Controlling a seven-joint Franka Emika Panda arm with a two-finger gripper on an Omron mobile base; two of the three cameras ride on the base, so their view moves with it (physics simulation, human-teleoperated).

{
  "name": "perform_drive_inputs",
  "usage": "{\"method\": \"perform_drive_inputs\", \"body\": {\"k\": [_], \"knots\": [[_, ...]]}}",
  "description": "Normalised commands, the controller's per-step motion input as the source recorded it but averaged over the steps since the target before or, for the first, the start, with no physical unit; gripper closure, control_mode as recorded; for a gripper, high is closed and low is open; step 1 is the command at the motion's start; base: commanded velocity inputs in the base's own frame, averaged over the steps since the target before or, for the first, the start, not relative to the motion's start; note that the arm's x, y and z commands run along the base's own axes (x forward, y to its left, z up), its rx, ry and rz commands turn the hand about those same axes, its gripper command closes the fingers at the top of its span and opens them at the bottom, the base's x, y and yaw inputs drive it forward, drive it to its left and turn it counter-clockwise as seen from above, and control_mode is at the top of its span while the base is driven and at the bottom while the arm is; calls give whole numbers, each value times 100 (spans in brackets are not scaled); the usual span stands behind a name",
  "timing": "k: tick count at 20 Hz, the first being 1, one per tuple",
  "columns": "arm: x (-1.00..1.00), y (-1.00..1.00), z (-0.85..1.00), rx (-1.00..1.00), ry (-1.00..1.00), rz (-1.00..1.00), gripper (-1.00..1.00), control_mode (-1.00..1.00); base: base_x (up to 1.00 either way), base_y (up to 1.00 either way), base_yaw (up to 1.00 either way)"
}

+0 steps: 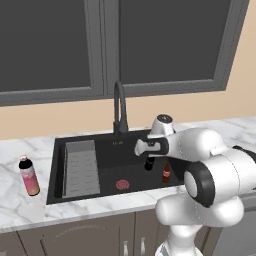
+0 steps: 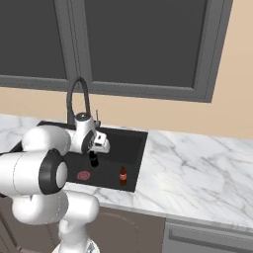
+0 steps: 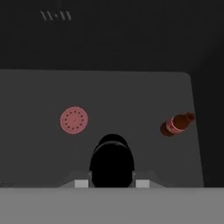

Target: Place the large bottle from the dining counter next to the other large bottle outside the sink, and place the small bottle from the dining counter next to the other small bottle inside the sink.

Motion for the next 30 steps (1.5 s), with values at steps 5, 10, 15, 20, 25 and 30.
{"method": "perform_drive_inputs", "body": {"k": [5, 10, 15, 20, 25, 30], "knots": [[14, 0, -4, 0, -1, 0, 100, -100, 0, 0, 0], [24, 0, -9, 0, -9, 0, 100, -100, 0, 0, 0], [13, 0, 0, 0, -19, 0, 100, -100, 0, 0, 0], [0, 3, -4, 0, -3, 0, 100, -100, 0, 0, 0], [0, 8, -18, -1, 0, 0, 100, -100, 0, 0, 0], [0, 5, -15, 0, 6, 0, 100, -100, 0, 0, 0]]}}
